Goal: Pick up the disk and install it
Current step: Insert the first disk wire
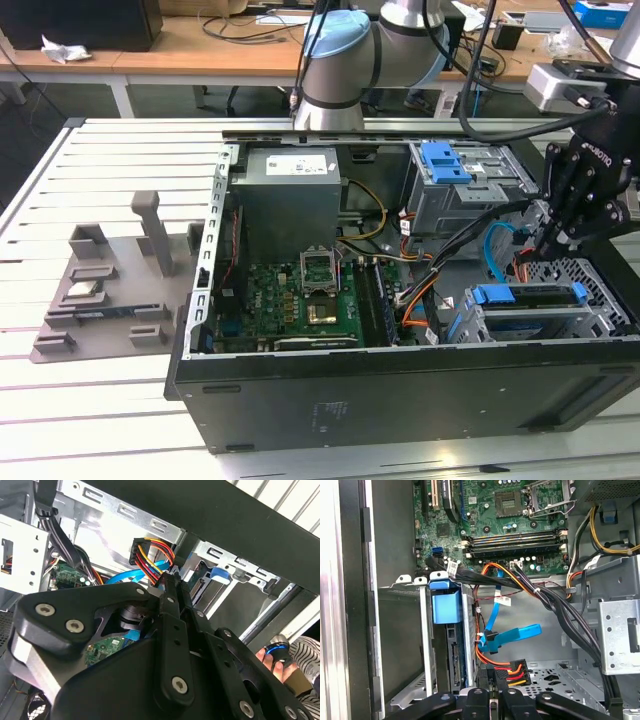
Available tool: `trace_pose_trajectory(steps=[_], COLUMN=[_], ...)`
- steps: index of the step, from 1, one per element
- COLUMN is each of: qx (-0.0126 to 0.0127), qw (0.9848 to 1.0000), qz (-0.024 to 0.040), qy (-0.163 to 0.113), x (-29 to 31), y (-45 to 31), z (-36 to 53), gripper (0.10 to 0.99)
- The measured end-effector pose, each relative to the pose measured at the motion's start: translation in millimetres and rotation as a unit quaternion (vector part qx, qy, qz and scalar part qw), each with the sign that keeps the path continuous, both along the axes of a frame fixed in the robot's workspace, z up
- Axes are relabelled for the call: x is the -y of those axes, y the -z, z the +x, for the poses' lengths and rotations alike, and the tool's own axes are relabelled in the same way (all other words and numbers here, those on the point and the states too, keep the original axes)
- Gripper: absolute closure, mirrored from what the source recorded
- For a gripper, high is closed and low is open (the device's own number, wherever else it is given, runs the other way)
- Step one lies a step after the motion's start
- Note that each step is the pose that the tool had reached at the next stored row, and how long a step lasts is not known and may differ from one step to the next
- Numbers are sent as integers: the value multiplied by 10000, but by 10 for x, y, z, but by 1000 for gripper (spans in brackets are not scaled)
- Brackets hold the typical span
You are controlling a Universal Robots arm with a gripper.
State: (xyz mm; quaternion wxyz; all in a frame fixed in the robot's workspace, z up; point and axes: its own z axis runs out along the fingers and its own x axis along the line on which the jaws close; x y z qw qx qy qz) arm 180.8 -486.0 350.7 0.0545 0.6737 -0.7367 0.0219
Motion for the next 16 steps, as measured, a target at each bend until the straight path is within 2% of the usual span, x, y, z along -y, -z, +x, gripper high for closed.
trace_pose_trajectory(steps=[9, 16], qx=[0, 0], qw=[10000, 10000], qz=[2, 2], qy=[0, 0], x=[94, 131], y=[3, 8], z=[-21, -30], gripper=[922, 922])
